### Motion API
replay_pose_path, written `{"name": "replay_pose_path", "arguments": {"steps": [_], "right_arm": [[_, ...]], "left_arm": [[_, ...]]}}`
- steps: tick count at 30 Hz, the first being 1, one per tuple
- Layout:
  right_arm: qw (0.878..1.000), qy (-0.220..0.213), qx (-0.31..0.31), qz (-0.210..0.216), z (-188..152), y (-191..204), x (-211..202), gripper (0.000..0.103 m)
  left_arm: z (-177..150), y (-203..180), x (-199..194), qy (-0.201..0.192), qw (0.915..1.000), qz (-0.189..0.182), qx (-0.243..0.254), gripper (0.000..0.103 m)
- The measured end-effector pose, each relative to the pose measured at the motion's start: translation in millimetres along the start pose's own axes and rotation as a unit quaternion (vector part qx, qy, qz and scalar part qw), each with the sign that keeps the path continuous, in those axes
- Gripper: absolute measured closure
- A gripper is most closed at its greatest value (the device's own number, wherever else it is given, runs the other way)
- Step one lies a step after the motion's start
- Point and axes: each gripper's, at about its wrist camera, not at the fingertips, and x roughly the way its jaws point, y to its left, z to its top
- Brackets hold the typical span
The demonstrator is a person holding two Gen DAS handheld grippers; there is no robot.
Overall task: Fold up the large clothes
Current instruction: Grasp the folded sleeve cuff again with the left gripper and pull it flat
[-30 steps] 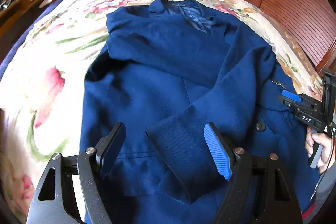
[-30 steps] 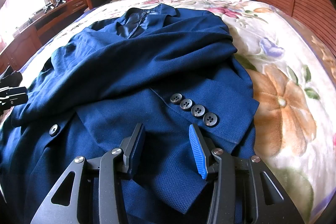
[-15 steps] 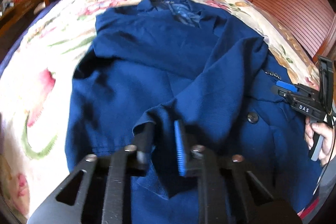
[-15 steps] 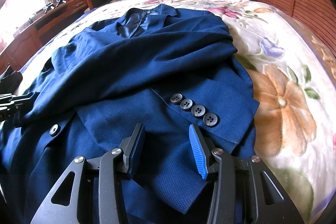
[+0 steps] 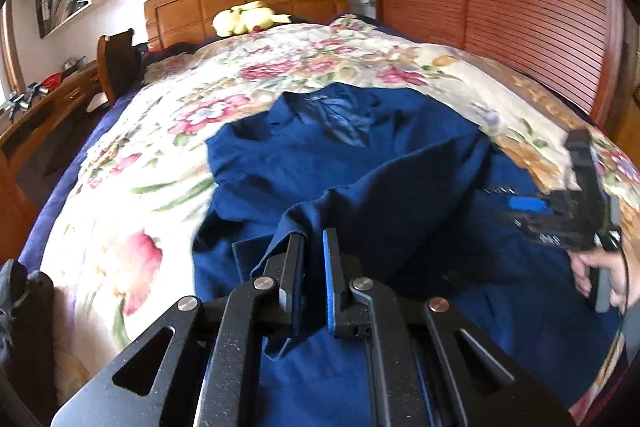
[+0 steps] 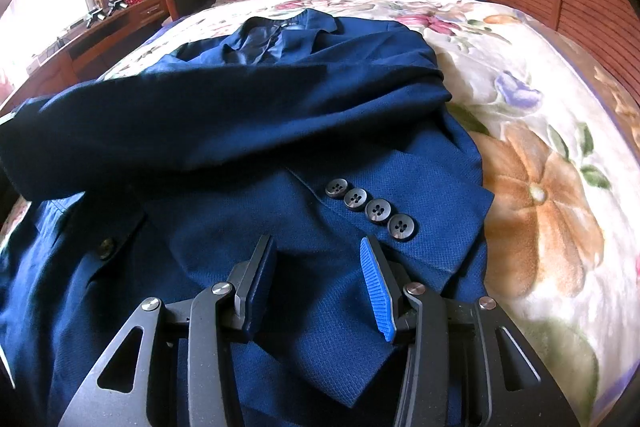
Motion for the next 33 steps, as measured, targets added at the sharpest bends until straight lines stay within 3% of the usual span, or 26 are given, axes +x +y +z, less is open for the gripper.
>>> {"name": "replay_pose_path", "arguments": {"steps": [7, 19, 29, 33], "right_arm": [[1.0, -0.011, 0.01, 0.006, -1.1, -4.9, -8.4, 0.058], [0.997, -0.079, 0.0, -0.019, -23.4, 3.8, -71.4, 0.058], [0.993, -0.106, -0.042, -0.005, -54.6, 41.6, -95.4, 0.058], [0.993, -0.102, -0.051, 0.006, -61.7, 49.6, -101.1, 0.058]], "left_arm": [[-47.3, -28.3, -21.8, -0.001, 0.9993, -0.035, -0.012, 0.093], [-81.0, -55.2, -46.5, 0.0, 0.997, -0.075, -0.021, 0.093], [-92.4, -46.6, -65.4, 0.0, 0.998, -0.051, -0.036, 0.093], [-99.0, -38.0, -76.5, -0.006, 0.9982, -0.044, -0.04, 0.079]]}}
